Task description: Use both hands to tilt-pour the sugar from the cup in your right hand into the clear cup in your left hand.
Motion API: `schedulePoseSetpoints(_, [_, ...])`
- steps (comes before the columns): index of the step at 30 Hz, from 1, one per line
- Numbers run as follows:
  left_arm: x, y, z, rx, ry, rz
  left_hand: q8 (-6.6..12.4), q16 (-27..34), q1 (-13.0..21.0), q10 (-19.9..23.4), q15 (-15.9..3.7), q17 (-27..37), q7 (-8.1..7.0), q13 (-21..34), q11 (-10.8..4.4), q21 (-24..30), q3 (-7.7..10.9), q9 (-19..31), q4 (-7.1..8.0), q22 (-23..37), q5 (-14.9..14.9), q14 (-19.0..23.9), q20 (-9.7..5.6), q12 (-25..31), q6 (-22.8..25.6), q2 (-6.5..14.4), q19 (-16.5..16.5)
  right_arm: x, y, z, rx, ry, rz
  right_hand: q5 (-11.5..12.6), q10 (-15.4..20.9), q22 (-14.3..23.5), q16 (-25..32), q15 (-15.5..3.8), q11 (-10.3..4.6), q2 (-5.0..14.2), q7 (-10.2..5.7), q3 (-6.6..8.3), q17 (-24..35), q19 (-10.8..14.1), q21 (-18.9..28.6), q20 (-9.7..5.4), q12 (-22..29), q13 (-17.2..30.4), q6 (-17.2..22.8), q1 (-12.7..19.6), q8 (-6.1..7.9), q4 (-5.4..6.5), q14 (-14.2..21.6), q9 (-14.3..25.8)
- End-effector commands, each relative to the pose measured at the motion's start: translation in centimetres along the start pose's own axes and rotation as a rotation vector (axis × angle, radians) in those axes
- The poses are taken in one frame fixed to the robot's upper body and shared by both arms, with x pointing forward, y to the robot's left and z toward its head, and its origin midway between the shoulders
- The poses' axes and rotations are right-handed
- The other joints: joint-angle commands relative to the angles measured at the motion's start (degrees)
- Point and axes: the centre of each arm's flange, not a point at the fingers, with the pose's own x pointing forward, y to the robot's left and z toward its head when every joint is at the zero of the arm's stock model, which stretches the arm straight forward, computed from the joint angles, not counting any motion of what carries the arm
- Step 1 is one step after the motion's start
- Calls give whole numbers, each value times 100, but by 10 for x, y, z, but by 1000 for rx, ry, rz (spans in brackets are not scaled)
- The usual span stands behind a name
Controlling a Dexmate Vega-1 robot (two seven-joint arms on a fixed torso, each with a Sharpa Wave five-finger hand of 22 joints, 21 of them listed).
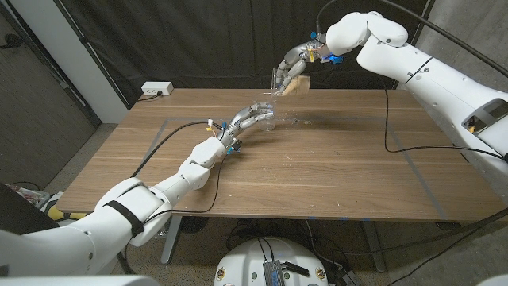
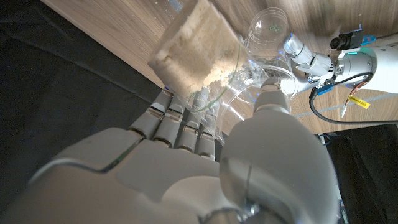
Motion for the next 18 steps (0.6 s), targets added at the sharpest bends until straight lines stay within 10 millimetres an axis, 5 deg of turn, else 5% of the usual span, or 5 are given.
schedulePoseSetpoints(1, [1,2,0,3,0,-5,26,-24,10,31,-520,18,-9,3,-12,-8,-24,5,-7,28,-1,54,-218,20,23,9,53,0,-6,18,-111,36,-1,58,63,2,-26,-1007,-29,61,0,127,18,-20,19,-93,-34,17,53,-13,44,76,75,33])
schedulePoseSetpoints(18, [7,7,-2,2,19,-12,36,-31,26,34,-523,28,-9,1,-27,-9,-52,-1,-3,29,-5,52,-215,29,32,21,53,7,-2,26,-220,65,-14,63,83,-9,-53,-1011,-38,68,12,145,31,-21,16,-109,-47,29,62,-18,35,78,125,38])
